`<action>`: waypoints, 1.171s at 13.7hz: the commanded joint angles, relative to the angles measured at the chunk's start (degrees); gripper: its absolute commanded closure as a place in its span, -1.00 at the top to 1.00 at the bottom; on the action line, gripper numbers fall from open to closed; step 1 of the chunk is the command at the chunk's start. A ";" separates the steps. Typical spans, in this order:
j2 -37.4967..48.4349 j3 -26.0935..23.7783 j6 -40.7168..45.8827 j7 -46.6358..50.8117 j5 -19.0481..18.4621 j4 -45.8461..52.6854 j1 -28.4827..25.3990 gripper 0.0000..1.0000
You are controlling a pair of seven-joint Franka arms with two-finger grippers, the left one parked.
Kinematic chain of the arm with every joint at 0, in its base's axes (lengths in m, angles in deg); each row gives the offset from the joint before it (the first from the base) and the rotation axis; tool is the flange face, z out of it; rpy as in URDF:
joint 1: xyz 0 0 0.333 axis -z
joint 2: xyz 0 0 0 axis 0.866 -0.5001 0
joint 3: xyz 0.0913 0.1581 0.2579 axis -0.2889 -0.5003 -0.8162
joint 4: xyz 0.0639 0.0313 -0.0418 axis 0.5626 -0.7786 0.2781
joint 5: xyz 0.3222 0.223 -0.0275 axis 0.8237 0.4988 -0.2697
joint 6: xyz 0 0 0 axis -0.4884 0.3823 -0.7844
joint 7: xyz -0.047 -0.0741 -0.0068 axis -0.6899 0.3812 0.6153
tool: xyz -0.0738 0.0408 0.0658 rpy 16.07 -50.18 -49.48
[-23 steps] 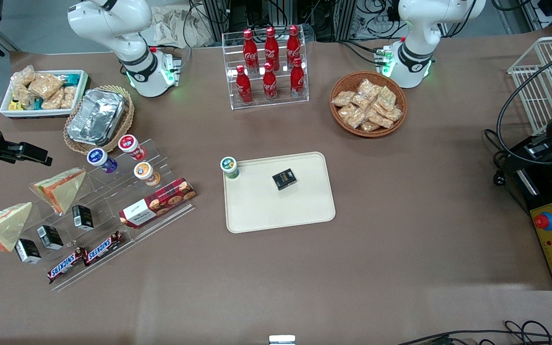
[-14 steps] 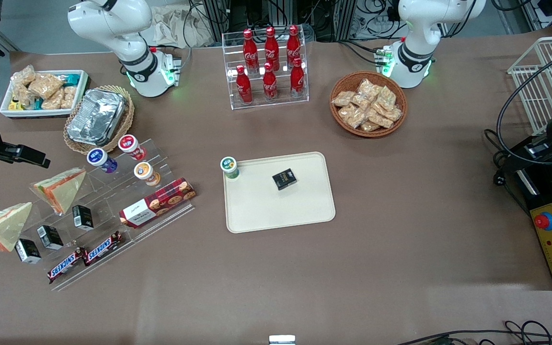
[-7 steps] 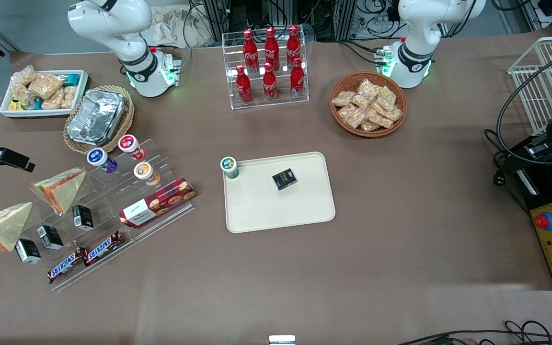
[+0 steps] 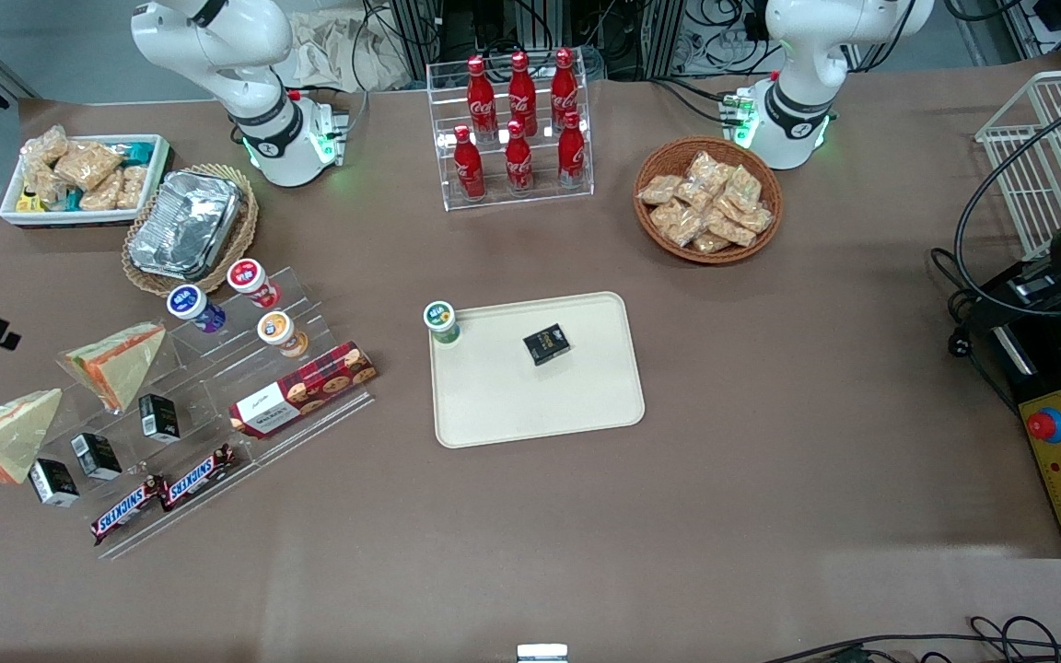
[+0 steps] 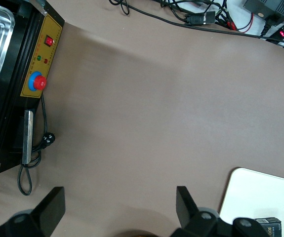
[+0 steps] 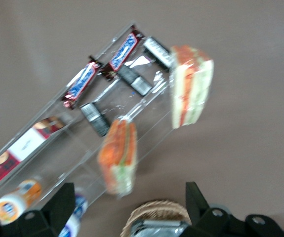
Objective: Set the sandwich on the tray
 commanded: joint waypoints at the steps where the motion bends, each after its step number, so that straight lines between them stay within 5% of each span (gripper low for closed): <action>1: -4.16 -0.32 -4.94 -1.34 -0.04 1.57 1.29 0.99; 5: -9.79 -0.41 -14.43 -7.22 0.40 1.57 4.55 0.99; 16: -14.89 -0.41 -20.96 -7.40 0.40 1.48 4.63 0.99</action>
